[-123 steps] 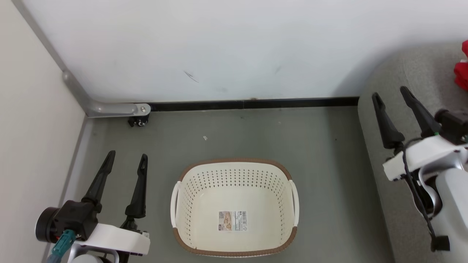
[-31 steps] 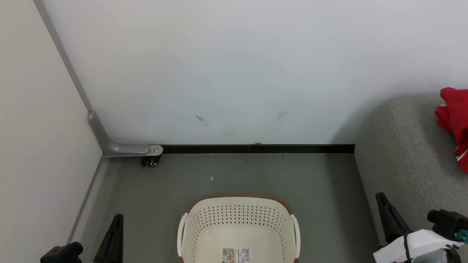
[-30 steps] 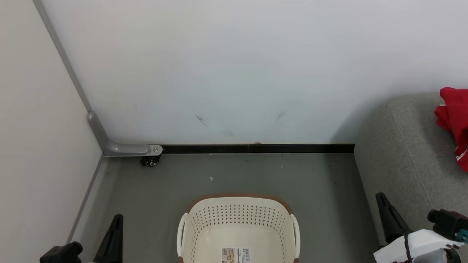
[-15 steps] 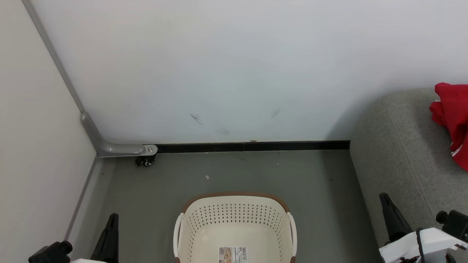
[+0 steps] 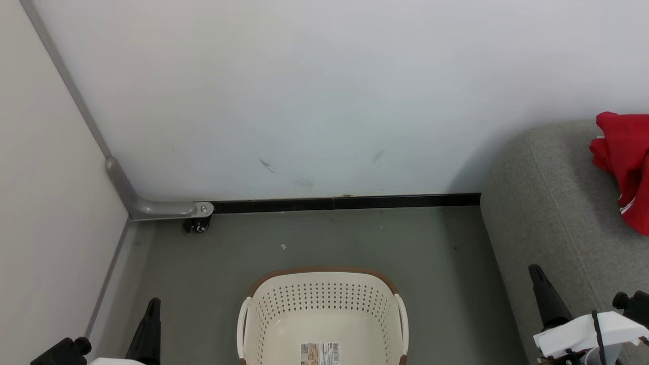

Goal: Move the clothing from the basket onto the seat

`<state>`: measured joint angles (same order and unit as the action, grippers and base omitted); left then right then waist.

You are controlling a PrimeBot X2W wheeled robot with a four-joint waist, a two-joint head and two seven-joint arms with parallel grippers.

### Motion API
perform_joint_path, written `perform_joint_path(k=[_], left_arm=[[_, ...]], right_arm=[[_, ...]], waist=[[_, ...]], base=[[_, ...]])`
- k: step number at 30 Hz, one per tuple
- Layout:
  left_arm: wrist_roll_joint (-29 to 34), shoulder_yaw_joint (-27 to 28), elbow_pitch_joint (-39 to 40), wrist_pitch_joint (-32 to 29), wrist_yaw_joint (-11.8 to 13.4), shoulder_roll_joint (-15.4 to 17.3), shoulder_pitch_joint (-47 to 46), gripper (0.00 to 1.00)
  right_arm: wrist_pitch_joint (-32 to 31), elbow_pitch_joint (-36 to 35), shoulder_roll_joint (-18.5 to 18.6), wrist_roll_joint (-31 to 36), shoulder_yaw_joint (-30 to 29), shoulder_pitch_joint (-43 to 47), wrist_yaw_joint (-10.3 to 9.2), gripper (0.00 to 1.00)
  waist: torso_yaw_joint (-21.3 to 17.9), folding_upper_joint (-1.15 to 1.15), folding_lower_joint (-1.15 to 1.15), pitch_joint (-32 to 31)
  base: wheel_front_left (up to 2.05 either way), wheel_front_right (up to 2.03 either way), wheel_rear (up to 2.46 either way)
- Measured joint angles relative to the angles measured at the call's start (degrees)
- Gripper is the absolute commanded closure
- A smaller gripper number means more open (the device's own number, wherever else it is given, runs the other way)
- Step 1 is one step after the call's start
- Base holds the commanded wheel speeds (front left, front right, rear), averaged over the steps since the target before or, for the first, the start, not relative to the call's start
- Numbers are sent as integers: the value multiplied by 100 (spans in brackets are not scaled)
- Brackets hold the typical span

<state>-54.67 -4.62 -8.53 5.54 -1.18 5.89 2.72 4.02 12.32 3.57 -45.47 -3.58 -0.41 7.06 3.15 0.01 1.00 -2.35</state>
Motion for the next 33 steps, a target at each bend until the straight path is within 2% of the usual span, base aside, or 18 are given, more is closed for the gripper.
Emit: perform_joint_path(k=[7,22,33], left_arm=[[-391,63,-69,-100,-55,-19,-46,100],[-1218,231,-226,-327,-183,-59,-169,100],[-1857,350,-345,-500,-258,-112,-273,100]], right_arm=[[-109,64,-12,-464,-73,-1,0,100],[-349,124,-29,-1471,-144,-17,0,100],[-509,157,-56,-2212,-226,-136,0,100]], waist=[[-33,0,-15,15],[-103,0,-74,96],[-154,0,-91,154]], base=[[0,0,0],[0,0,0],[0,0,0]])
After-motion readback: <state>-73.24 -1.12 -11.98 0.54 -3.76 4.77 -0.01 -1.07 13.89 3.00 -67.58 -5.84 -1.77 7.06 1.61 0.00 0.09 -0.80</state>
